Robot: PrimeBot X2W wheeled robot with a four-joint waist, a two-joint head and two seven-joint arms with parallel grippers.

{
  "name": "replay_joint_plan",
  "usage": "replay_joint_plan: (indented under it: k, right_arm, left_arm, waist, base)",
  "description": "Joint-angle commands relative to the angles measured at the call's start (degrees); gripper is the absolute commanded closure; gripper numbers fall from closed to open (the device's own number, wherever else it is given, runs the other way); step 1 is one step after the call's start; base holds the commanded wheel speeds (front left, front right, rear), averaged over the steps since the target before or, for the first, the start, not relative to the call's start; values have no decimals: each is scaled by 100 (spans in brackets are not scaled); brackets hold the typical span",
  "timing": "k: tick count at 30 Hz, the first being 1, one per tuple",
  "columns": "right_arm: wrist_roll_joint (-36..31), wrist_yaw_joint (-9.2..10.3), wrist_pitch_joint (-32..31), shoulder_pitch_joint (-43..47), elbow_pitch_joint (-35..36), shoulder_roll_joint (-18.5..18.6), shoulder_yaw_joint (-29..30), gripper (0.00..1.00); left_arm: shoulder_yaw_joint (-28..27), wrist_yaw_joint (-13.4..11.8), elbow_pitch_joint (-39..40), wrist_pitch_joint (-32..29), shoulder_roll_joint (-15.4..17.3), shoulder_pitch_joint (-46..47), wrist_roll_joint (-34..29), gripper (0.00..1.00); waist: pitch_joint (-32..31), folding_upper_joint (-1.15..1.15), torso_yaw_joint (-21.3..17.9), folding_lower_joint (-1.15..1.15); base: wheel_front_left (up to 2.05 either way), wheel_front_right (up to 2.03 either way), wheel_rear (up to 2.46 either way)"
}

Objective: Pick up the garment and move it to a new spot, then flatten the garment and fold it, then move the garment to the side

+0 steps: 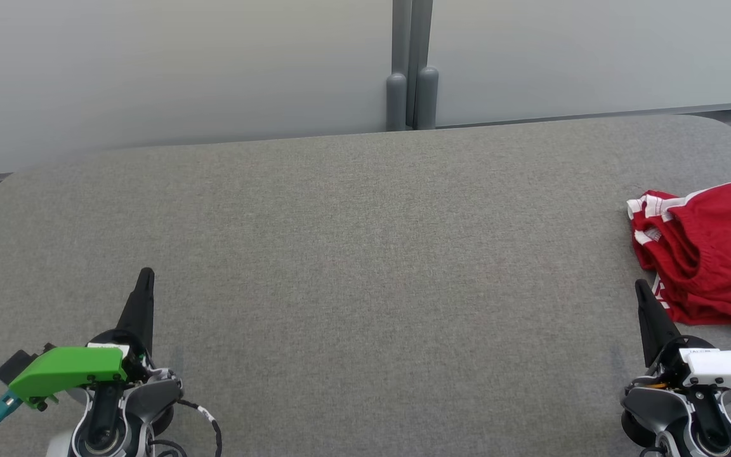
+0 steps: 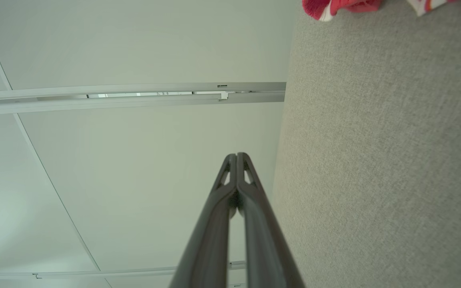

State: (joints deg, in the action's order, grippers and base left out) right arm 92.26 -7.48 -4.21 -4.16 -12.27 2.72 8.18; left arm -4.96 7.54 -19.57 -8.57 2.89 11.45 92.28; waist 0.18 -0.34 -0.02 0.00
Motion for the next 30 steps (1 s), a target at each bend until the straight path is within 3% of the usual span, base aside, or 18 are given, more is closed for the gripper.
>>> replay_joint_plan:
  k: [1,30]
  right_arm:
    - [40,-2,-18,-57,-4,30,10,100]
    - [40,-2,-18,-58,-4,30,9,100]
  left_arm:
    - [-16,11,-6,-18,-1,65,-13,100]
    - [-20,11,-5,-25,-5,65,-21,100]
  waist:
    - [0,34,0,0]
    - [0,34,0,0]
  base:
    - [0,0,0]
    - [0,0,0]
